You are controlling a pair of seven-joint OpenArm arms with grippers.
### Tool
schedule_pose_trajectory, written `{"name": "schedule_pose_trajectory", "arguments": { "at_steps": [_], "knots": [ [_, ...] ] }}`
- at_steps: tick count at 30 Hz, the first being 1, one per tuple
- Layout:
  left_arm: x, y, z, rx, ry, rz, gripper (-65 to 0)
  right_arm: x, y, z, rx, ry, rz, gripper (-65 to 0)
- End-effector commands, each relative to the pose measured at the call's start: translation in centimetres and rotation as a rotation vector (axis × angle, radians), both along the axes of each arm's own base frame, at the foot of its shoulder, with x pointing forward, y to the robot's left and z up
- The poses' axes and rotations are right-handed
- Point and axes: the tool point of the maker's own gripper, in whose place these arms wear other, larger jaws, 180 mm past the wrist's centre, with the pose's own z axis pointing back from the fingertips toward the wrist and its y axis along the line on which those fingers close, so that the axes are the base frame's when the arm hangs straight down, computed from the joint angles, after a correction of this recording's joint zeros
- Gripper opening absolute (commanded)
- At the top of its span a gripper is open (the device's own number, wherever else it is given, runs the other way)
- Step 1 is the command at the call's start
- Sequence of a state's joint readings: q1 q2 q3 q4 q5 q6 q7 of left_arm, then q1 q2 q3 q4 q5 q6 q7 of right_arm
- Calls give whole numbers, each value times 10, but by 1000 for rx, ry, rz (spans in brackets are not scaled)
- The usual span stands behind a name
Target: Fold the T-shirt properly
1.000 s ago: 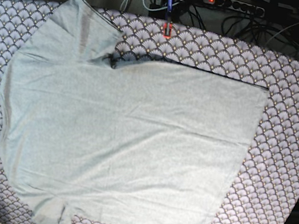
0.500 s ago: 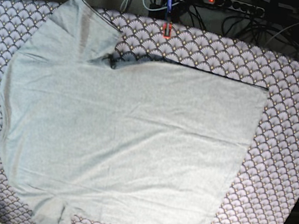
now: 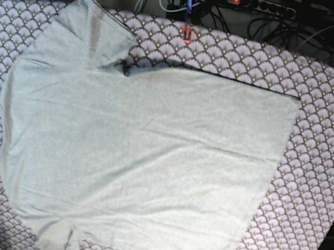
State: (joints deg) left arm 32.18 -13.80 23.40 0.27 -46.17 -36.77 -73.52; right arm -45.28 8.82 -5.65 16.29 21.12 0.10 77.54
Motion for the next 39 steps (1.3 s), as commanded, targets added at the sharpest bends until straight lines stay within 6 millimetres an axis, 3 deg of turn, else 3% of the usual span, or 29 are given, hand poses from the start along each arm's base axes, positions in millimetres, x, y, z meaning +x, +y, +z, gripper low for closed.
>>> {"name": "schedule_pose_trajectory", "arguments": {
  "at_steps": [1,17,21,29,39],
  "knots": [
    [-13,13,11,17,-8,40,-650,-8,-5,11,-13,-7,3,-650],
    [-31,79,44,247,-160,464,-650,1,-12,16,-19,-40,23,-650],
    [-15,83,42,255,-204,497,-650,2,-12,16,-20,-43,24,-650],
    [91,85,25,204,-420,520,-650,8,-13,7,-23,-33,17,-650],
    [173,42,3,43,-419,243,-650,6,-28,-4,-85,-20,-114,-650]
  ]
}}
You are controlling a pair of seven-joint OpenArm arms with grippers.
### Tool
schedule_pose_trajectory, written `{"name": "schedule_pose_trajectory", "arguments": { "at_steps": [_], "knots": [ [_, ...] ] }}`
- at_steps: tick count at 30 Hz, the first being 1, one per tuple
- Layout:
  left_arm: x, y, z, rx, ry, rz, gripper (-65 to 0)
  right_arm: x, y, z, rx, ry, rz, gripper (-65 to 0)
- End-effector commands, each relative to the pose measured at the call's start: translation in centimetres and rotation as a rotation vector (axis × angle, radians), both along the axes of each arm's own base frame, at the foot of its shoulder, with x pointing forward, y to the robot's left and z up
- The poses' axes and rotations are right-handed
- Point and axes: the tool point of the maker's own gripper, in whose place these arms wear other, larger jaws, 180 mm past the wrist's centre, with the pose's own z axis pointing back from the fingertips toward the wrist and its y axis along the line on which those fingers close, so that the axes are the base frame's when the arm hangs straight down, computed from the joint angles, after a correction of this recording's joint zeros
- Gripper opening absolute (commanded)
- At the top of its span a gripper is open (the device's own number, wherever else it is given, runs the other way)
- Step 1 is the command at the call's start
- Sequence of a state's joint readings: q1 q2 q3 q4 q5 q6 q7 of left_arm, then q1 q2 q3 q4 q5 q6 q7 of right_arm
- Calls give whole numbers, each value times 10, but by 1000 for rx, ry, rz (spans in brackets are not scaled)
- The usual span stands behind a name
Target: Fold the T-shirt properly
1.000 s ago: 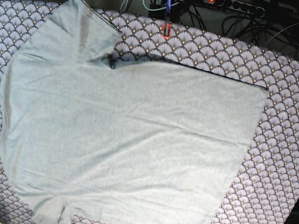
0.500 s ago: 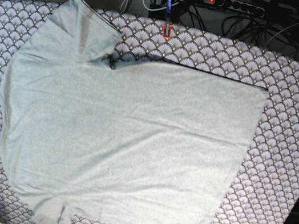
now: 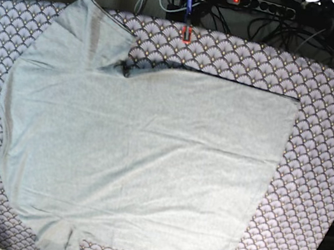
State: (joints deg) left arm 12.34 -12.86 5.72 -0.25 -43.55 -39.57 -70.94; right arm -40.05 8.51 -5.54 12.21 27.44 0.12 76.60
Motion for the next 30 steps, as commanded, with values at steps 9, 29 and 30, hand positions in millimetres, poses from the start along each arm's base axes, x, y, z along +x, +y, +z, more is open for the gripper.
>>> {"name": "schedule_pose_trajectory", "arguments": {
  "at_steps": [9,29,30],
  "knots": [
    [13,-88,-50,-139,330,-687,-650,-16,-17,-3,-87,47,-119,-650],
    [-34,-76,-122,348,1058,-1199,-650,115,-26,-35,-82,-193,-203,-650],
    [-35,-79,-124,350,1064,-1200,-650,119,-25,-37,-76,-192,-205,-650]
  ]
}}
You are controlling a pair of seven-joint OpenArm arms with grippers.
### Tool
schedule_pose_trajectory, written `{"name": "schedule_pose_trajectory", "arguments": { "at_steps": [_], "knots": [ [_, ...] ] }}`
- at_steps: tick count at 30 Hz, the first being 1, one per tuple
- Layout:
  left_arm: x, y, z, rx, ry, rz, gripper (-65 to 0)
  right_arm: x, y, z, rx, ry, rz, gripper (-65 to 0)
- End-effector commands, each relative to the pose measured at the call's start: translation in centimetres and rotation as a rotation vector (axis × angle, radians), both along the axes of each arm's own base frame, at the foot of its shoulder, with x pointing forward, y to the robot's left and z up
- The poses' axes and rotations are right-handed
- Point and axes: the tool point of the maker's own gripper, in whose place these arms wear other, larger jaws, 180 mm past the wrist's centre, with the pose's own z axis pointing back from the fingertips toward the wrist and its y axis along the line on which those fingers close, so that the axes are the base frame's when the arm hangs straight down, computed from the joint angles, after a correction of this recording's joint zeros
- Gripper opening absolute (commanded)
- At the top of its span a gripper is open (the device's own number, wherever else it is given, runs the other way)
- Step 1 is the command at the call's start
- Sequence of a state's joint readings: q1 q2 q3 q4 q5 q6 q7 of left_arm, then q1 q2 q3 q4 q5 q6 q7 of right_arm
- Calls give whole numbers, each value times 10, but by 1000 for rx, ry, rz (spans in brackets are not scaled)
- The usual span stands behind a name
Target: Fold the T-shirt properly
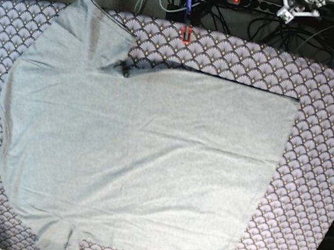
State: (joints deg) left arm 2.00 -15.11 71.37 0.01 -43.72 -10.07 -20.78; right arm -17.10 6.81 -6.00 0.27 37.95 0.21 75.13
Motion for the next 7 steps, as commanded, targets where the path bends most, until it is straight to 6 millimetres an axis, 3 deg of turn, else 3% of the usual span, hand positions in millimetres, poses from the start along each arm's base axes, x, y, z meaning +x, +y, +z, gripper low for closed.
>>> {"name": "schedule_pose_trajectory", "arguments": {
  "at_steps": [1,4,7],
  "knots": [
    [-2,-2,0,-7,9,-4,-650,-9,-6,3,-14,8,-10,-650],
    [-3,1,-2,29,12,-7,-650,-3,-4,-4,35,11,-17,-650],
    [4,-7,-4,37,-5,-5,-650,22,-1,-7,96,-65,-37,-650]
  ]
}}
